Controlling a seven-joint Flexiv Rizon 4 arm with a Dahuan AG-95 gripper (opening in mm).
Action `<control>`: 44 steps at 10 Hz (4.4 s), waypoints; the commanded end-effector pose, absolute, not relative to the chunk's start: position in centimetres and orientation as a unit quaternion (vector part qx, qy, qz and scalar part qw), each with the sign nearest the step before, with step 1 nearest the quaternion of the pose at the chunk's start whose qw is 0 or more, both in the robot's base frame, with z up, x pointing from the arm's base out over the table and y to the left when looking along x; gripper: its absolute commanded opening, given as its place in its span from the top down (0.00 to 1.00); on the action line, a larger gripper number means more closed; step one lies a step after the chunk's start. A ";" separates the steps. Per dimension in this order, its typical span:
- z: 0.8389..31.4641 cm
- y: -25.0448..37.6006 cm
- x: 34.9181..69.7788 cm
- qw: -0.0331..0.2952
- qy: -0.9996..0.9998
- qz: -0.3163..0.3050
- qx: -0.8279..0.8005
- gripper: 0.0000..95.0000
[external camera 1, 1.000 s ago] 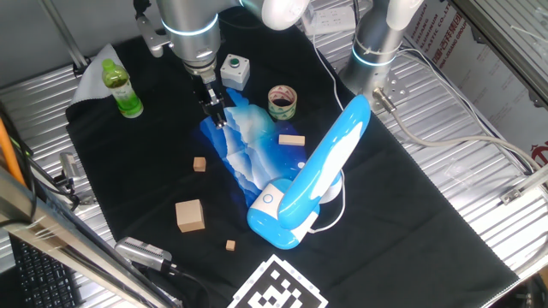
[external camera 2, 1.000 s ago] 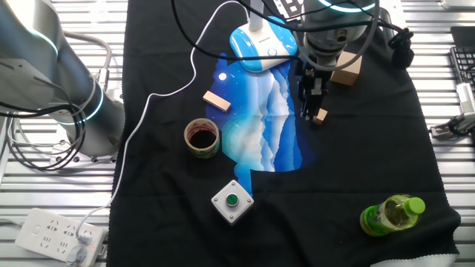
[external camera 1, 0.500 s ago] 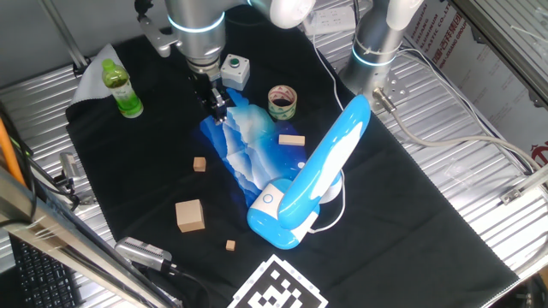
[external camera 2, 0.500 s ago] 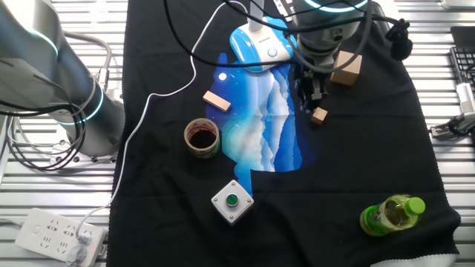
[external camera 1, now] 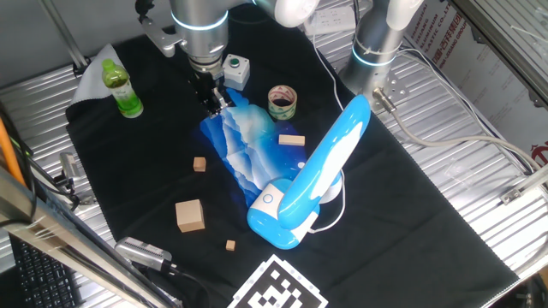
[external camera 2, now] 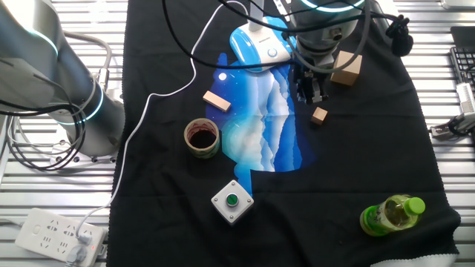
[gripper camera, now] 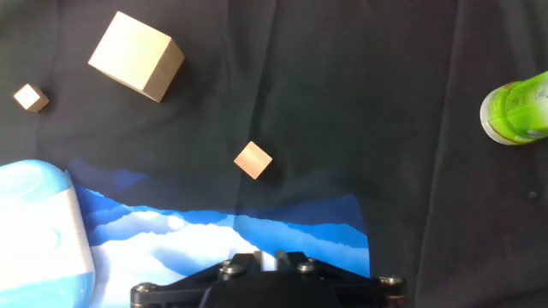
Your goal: Turn on the desk lamp by pressing the button
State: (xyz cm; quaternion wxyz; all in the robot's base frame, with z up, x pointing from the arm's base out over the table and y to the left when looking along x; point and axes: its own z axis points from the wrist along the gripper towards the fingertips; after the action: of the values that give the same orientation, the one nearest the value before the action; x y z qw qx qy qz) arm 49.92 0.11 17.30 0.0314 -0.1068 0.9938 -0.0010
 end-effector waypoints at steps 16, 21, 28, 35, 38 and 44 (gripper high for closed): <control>14.7 5.9 50.4 0.033 0.994 0.000 -0.100 1.00; 14.6 5.8 50.1 0.033 0.994 0.000 -0.103 1.00; 14.6 5.8 50.1 0.022 0.982 -0.005 -0.186 1.00; 14.6 5.8 50.1 0.005 0.968 0.009 -0.249 1.00; 14.6 5.8 50.1 0.004 0.967 0.005 -0.253 1.00; 14.6 5.8 50.1 0.005 0.963 0.006 -0.268 1.00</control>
State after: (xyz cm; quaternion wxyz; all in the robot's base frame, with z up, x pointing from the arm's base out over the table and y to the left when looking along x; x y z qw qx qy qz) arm 49.83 5.70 14.62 0.0128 -0.2735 0.9618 0.0061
